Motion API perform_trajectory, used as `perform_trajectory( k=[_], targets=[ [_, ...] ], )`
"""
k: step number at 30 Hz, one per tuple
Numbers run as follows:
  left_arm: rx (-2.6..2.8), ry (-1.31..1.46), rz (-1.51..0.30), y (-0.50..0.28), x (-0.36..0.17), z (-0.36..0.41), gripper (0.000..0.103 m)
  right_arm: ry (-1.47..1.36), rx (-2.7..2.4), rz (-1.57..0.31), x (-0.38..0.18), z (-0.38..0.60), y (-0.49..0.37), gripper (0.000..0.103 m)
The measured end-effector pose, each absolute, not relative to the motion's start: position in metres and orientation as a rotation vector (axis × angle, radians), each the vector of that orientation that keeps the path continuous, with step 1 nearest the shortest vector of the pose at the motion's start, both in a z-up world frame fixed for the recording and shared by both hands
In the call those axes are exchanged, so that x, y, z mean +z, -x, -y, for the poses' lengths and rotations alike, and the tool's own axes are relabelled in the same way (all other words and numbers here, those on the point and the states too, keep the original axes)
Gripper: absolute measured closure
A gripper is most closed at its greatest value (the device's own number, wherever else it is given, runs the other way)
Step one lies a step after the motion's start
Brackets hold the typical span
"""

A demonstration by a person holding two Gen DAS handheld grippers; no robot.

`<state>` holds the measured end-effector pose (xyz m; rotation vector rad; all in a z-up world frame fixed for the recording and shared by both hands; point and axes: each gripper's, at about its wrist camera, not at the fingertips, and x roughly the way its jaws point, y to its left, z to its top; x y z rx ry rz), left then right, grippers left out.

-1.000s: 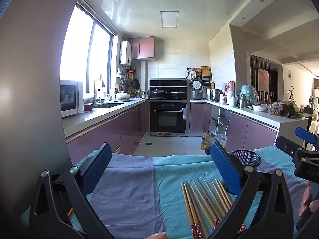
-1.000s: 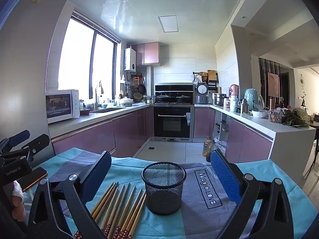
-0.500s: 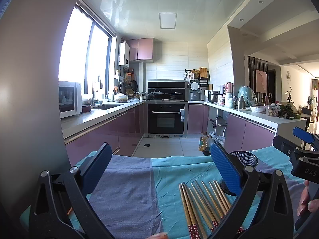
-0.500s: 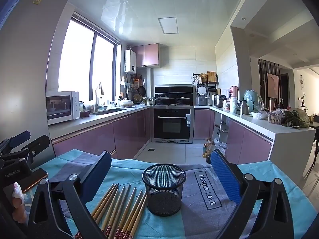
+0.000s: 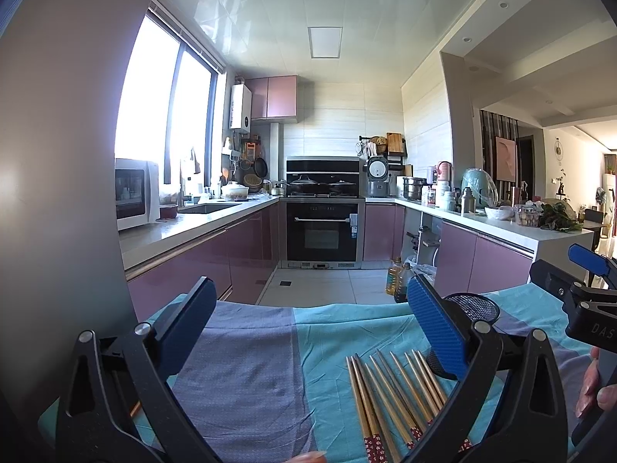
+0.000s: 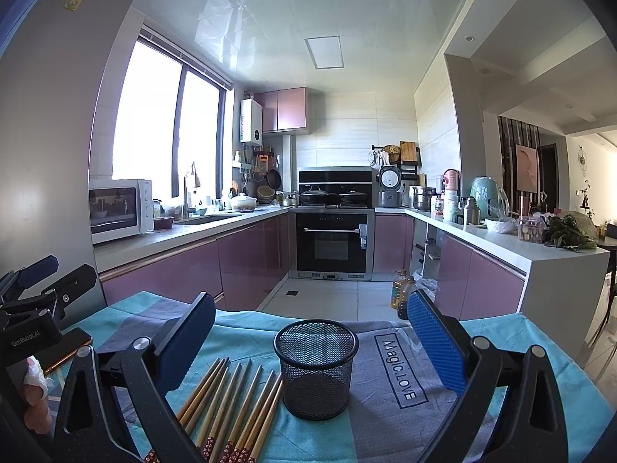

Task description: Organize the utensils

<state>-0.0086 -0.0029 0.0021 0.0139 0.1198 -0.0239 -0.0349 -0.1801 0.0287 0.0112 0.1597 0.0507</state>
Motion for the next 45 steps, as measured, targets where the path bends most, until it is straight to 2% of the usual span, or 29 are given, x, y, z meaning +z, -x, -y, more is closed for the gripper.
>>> perform_trajectory(
  k=[45],
  targets=[
    [-0.023, -0.013, -0.115, 0.011, 0.0009, -0.0034, 0.005, -0.017, 0.047, -0.154, 0.0282, 0.1835, 0.0368, 0.007]
  ],
)
